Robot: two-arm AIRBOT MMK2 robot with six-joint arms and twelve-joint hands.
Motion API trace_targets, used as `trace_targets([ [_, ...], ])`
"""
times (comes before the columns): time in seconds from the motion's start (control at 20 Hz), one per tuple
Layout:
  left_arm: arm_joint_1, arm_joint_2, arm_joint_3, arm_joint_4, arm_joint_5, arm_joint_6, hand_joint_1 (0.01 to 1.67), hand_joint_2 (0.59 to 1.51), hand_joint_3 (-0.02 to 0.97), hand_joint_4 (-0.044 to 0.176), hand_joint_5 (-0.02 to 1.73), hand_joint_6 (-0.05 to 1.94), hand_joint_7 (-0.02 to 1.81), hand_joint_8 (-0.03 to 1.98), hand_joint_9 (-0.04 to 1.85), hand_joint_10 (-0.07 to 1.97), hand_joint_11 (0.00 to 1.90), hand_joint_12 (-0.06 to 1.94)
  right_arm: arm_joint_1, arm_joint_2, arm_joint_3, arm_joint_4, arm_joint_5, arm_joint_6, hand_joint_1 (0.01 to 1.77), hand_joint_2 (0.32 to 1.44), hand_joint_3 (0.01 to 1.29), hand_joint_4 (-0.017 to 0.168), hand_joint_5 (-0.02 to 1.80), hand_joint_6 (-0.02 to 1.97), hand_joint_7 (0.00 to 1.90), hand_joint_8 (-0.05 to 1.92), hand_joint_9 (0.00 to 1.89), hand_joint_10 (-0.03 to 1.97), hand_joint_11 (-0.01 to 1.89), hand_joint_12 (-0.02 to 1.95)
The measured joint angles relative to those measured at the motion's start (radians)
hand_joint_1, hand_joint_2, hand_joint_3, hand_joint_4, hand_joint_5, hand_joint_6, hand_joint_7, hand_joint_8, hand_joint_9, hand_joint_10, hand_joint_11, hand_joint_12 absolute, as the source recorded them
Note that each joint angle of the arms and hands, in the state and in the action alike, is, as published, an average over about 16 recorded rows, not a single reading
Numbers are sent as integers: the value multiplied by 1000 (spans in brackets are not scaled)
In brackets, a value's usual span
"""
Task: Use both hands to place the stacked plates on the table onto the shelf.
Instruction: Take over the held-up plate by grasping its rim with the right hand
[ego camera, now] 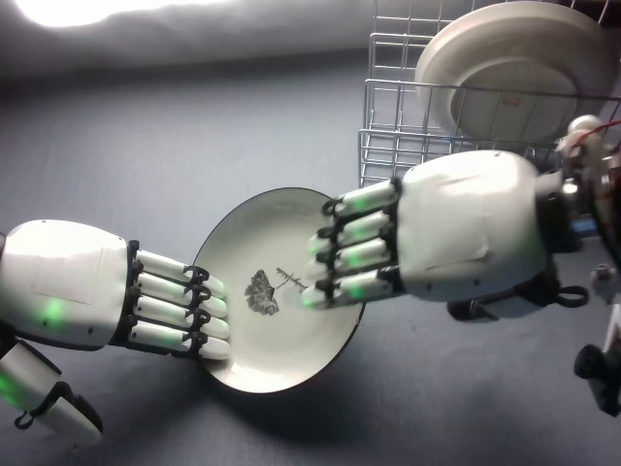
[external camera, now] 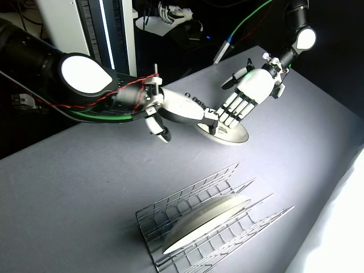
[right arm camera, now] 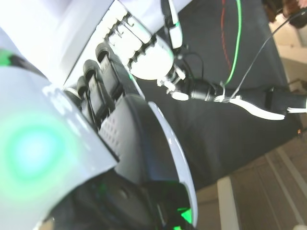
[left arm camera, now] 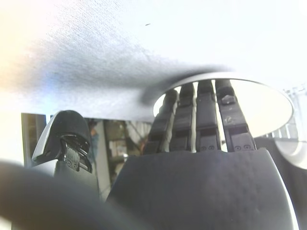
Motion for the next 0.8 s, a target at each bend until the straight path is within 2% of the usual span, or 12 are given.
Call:
trace_targets([
  [0.5, -3, 0, 1, 1, -6, -1, 22, 1213, 10, -10, 50, -34, 94, -16, 106, -6, 22, 216, -15, -127, 93, 4, -59, -14, 1249, 986, 13, 4, 160, 31, 199, 21, 205, 17, -4, 968],
  [0.8, -2, -2, 2, 0, -9, -1, 22, 1214, 10, -10, 52, -37, 100, -15, 111, -9, 23, 217, -2, -188, 137, 5, -89, -20, 1269, 988, 13, 4, 172, 32, 211, 21, 222, 17, 3, 994],
])
